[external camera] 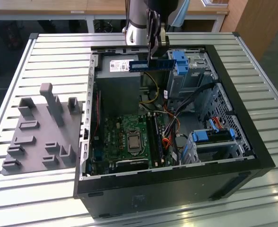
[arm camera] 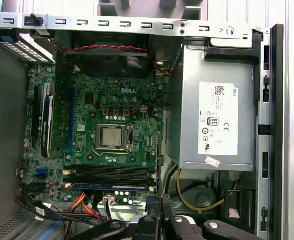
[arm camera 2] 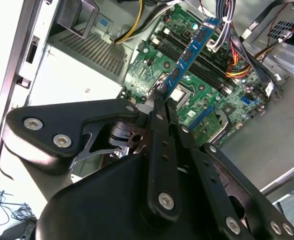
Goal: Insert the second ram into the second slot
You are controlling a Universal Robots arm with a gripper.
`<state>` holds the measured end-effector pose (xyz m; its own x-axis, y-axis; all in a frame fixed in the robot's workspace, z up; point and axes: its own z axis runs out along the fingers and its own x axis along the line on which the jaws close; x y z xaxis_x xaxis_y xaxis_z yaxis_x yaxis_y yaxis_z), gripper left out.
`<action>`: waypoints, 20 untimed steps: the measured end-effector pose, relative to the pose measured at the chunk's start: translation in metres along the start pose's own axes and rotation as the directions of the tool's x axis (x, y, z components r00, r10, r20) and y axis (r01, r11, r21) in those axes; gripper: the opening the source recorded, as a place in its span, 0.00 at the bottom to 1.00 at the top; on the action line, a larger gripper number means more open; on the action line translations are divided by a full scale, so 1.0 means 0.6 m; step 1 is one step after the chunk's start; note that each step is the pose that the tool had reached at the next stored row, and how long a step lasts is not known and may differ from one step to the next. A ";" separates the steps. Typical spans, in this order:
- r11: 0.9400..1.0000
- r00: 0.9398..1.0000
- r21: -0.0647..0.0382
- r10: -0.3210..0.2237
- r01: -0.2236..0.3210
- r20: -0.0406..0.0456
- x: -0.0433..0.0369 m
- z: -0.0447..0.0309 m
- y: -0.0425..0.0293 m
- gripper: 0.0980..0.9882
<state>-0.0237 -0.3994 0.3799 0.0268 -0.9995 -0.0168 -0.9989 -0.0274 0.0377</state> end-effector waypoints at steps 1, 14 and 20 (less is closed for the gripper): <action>1.000 1.000 0.000 0.000 0.000 0.000 0.000 0.000 0.000 0.04; 1.000 1.000 0.000 0.000 0.000 0.000 0.005 0.000 0.000 0.04; 1.000 1.000 0.000 0.000 0.000 0.000 0.007 0.000 0.000 0.04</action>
<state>-0.0237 -0.4035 0.3799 0.0268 -0.9995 -0.0169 -0.9989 -0.0274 0.0377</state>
